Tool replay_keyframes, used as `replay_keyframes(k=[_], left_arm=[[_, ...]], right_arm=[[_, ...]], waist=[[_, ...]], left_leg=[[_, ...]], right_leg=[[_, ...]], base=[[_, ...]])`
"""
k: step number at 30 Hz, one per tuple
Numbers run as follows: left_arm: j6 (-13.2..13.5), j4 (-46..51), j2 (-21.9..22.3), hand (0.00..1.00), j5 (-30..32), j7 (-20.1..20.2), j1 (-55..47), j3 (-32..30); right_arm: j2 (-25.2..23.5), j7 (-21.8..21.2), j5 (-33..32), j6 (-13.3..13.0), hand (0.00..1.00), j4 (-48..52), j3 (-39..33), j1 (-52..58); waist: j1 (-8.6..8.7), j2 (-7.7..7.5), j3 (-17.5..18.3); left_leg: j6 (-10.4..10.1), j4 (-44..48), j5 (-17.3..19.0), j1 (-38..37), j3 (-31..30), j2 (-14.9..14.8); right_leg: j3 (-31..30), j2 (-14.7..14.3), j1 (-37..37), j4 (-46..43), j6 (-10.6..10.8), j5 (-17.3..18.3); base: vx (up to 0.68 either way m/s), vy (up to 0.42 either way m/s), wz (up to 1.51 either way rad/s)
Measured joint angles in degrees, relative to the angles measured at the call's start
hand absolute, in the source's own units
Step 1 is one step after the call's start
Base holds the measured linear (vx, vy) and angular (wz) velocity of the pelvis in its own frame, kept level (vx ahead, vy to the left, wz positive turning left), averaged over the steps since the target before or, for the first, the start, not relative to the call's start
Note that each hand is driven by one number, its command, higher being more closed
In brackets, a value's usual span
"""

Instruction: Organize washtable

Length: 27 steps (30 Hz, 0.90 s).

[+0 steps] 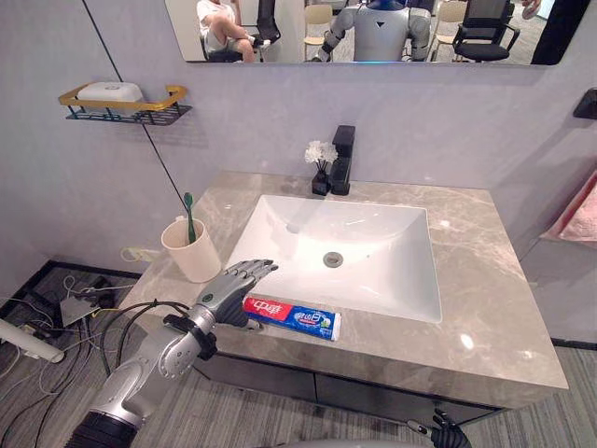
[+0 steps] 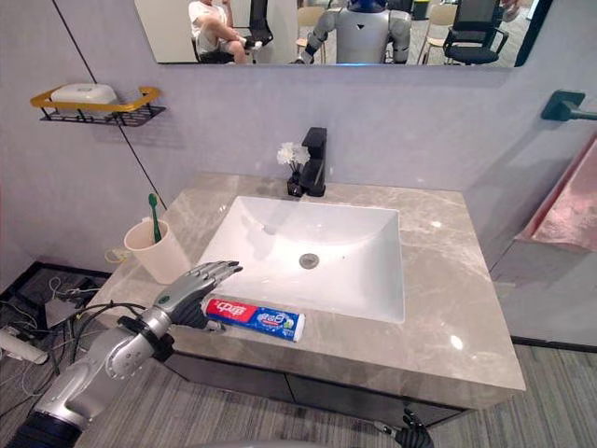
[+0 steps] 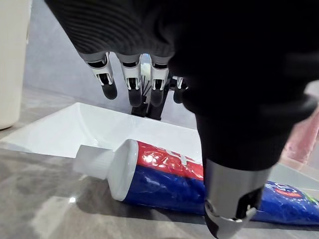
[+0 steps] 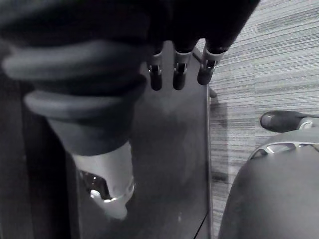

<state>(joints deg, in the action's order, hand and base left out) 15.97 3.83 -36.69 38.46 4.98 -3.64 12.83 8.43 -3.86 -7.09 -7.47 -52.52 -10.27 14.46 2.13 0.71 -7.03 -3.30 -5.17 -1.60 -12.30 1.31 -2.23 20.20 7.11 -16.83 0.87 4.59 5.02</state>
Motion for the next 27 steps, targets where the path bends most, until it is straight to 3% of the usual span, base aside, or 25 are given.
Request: replay_keyframes(k=[8, 9, 27], left_arm=[[-0.01, -1.02, 0.04, 0.0, -0.03, 0.03, 0.05, 0.16], [-0.02, -1.09, 0.03, 1.0, -0.04, 0.1, 0.05, 0.17], [0.47, -2.23, -0.25, 1.0, -0.59, 2.65, 0.13, 1.71]], right_arm=[[0.01, -0.06, -0.01, 0.22, 0.0, 0.0, -0.01, -0.04], [0.01, -0.08, -0.01, 0.22, 0.0, 0.0, -0.01, -0.18], [1.18, -0.22, -0.06, 0.56, 0.0, 0.0, 0.16, -0.53]], waist=[[0.1, -0.23, -0.21], [0.1, -0.21, -0.2], [0.18, 1.19, -0.22]], left_leg=[[0.0, -0.04, 0.01, -0.06, 0.41, -0.01], [0.0, -0.04, 0.01, -0.09, 0.43, -0.03], [-0.19, -0.08, 0.17, -0.38, 1.71, -0.4]], right_leg=[[-0.22, 0.0, 0.04, 0.06, 0.01, 0.0], [-0.26, -0.02, 0.04, 0.04, 0.01, 0.0], [-1.58, -0.28, 0.33, 0.03, -0.01, -0.01]], base=[[-0.01, 0.0, 0.0], [-0.06, 0.0, -0.01], [-0.03, 0.0, -0.03]])
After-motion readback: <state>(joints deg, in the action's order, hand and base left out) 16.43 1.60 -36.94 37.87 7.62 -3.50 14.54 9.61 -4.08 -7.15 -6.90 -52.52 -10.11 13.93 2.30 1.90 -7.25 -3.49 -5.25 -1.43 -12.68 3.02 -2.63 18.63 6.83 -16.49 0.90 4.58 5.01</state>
